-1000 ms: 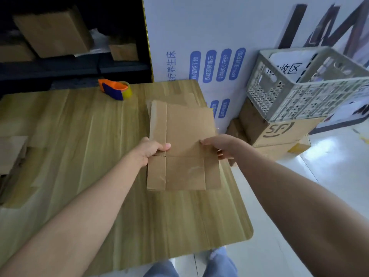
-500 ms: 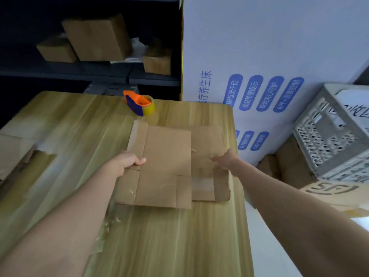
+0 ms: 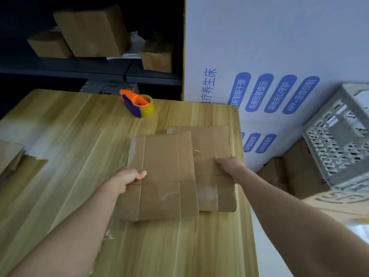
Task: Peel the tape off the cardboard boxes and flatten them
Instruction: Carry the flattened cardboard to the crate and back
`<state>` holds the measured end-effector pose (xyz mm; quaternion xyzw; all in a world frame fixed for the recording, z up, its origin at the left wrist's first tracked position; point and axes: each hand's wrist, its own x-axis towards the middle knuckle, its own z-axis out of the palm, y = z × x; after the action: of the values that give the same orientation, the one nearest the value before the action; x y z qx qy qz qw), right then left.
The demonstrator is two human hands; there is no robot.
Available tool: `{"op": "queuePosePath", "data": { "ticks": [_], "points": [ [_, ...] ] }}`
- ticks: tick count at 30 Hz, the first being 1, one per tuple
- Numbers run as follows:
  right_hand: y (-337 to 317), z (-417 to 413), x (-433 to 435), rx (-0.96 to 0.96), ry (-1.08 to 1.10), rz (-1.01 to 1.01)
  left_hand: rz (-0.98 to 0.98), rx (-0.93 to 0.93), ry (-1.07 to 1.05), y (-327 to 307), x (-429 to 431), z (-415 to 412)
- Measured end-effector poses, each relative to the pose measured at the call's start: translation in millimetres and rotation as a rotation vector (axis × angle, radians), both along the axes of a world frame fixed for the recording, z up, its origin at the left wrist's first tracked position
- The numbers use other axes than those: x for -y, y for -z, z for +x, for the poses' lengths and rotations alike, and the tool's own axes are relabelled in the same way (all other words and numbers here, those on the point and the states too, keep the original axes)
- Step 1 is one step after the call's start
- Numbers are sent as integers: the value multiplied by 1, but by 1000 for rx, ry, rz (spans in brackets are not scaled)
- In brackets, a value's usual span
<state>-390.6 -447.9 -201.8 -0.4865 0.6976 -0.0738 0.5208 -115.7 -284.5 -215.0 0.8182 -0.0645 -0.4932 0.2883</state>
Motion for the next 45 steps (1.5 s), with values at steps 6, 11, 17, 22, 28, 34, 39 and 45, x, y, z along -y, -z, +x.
{"op": "queuePosePath", "data": {
  "ticks": [6, 11, 17, 22, 28, 34, 39, 45],
  "points": [
    [-17, 3, -16, 35, 72, -178, -130, -69, -55, -19, -2, 15],
    [-61, 5, -23, 36, 119, -342, -271, -44, -61, -70, -5, 26],
    [-128, -14, -39, 53, 254, -519, -439, -64, -38, -109, -13, 70],
    [-173, -58, -71, 18, 342, -645, -513, -67, 57, -180, -16, 19],
    [-208, -146, -93, 54, 417, -720, -580, -50, 190, -223, -6, -65],
    [-227, -275, -95, 77, 445, -767, -643, -50, 258, -246, 9, -191],
    [-248, -403, -88, 77, 487, -787, -701, -87, 283, -255, 35, -314],
    [-265, -514, -72, 86, 532, -796, -705, -107, 292, -265, 59, -420]
  ]
}}
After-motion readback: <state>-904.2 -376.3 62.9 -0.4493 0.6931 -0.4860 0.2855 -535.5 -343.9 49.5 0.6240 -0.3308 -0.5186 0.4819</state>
